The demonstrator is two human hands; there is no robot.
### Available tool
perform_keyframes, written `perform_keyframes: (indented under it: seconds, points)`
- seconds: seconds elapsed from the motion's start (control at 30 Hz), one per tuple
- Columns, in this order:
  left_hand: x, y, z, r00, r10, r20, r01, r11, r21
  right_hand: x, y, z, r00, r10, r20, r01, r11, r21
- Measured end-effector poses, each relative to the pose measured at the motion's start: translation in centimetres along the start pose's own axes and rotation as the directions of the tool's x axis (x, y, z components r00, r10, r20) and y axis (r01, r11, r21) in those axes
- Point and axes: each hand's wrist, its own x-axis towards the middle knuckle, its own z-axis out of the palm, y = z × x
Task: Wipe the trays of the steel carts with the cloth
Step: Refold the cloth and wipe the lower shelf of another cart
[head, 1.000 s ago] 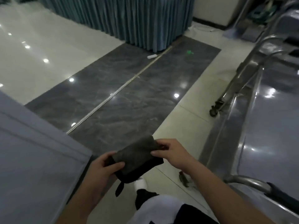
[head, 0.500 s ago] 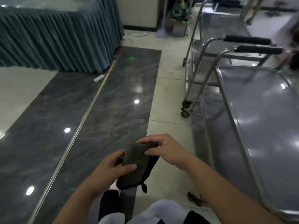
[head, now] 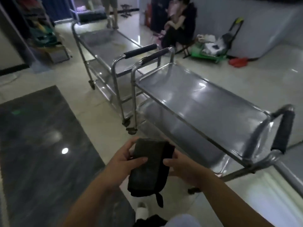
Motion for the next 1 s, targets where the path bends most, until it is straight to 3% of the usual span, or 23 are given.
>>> perform_keyframes:
  seconds: [0.07, 0.2, 0.4, 0.47, 0.57, 0.67, 0.8, 0.87, 0.9, 0.93, 0.97, 1.0]
  points:
    - [3.7, 1.6, 0.1, 0.995, -0.034, 0.097, 0.039, 0.998, -0.049, 1.0, 0.6, -1.6, 0.999, -0.03, 0.016, 0.029, 0.996, 0.088]
    - [10.2, 3.0, 1.4, 0.972, -0.12, 0.201, 0.139, 0.987, -0.083, 2.7, -0.3, -3.3, 0.989, -0.115, -0.095, 0.139, 0.942, 0.307]
    - [16.7, 1.1, 2.3, 0.928, -0.292, 0.23, 0.311, 0.949, -0.049, 5.5, 1.7, -4.4, 0.919, -0.073, -0.387, 0.314, 0.73, 0.607]
    - [18.2, -0.9, 2.4, 0.911, -0.371, 0.182, 0.367, 0.929, 0.055, 6.1, 3.4, -4.1, 0.891, 0.001, -0.454, 0.349, 0.639, 0.686]
    - [20.5, -4.4, 2.0, 0.882, -0.439, 0.171, 0.354, 0.857, 0.375, 6.7, 7.0, -3.2, 0.867, 0.144, -0.477, 0.338, 0.532, 0.776]
    - [23.0, -7.7, 1.1, 0.769, -0.578, 0.271, 0.373, 0.752, 0.544, 7.2, 10.2, -2.1, 0.796, 0.267, -0.543, 0.377, 0.482, 0.791]
    - [27.2, -11.8, -0.4, 0.495, -0.756, 0.429, 0.492, 0.651, 0.579, 7.9, 13.9, -1.1, 0.755, 0.267, -0.599, 0.482, 0.394, 0.783]
    - [29.3, -15.1, -1.3, 0.375, -0.789, 0.487, 0.513, 0.614, 0.6, 9.2, 17.1, -1.6, 0.731, 0.221, -0.646, 0.594, 0.259, 0.761]
    - [30.4, -17.1, -1.6, 0.34, -0.802, 0.491, 0.523, 0.595, 0.61, 10.3, 18.7, -1.8, 0.72, 0.154, -0.677, 0.641, 0.226, 0.734]
    - [31.3, -19.2, -1.8, 0.329, -0.815, 0.477, 0.529, 0.577, 0.622, 11.8, 20.2, -1.6, 0.669, 0.116, -0.734, 0.69, 0.269, 0.672]
    - [32.0, -21.4, -2.1, 0.334, -0.826, 0.454, 0.531, 0.563, 0.634, 13.6, 22.7, -2.0, 0.554, 0.126, -0.823, 0.778, 0.275, 0.565]
    - [32.7, -23.7, -2.3, 0.348, -0.836, 0.425, 0.528, 0.549, 0.648, 15.0, 25.5, -2.5, 0.501, 0.115, -0.857, 0.828, 0.222, 0.514]
